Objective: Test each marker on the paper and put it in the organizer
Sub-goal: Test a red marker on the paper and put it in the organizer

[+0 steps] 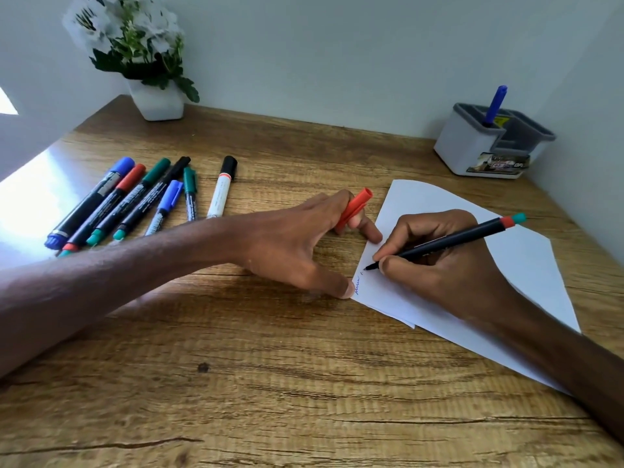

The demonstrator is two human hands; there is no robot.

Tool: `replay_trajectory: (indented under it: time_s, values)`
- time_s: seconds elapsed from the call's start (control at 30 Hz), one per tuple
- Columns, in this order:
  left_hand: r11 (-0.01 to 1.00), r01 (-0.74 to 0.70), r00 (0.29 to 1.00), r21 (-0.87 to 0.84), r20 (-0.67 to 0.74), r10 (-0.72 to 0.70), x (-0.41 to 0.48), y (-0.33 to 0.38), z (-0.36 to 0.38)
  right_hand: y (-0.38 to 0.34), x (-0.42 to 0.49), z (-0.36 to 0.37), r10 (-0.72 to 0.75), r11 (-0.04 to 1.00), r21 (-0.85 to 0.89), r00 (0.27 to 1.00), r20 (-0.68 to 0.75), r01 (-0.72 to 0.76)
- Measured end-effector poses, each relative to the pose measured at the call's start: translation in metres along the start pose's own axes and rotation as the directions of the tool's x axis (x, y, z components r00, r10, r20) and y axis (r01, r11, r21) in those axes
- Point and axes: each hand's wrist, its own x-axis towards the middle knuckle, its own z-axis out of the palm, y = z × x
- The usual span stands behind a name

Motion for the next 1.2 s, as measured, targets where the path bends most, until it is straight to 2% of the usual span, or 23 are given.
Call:
replay_trajectory:
  time_s: [0.43, 1.07, 1.13, 1.2]
  values:
    - [1.0, 0.024, 0.999, 0.01, 0.025, -0.024, 0.0009, -0.0009, -0.0012, 0.0026, -0.0003, -0.0009, 0.029, 1.0, 0.008, 1.0, -0.012, -0.029]
    - [1.0, 0.003, 1.0, 0.026, -0.009, -0.003, 0.0022, -0.0036, 0.0008, 0.0027, -0.001, 0.0007, 0.114, 0.985, 0.139, 0.992, -0.062, -0.105]
    - [1.0, 0.011, 1.0, 0.015, -0.014, -0.011, 0.003, -0.0051, 0.0006, 0.0031, -0.0012, 0.0005, 0.154, 0.97, 0.201, 0.984, -0.089, -0.134]
    - [0.999, 0.015, 1.0, -0.043, -0.015, -0.016, 0.0037, -0.005, 0.0002, 0.005, 0.0003, -0.0032, 0.247, 0.917, 0.356, 0.957, -0.15, -0.181]
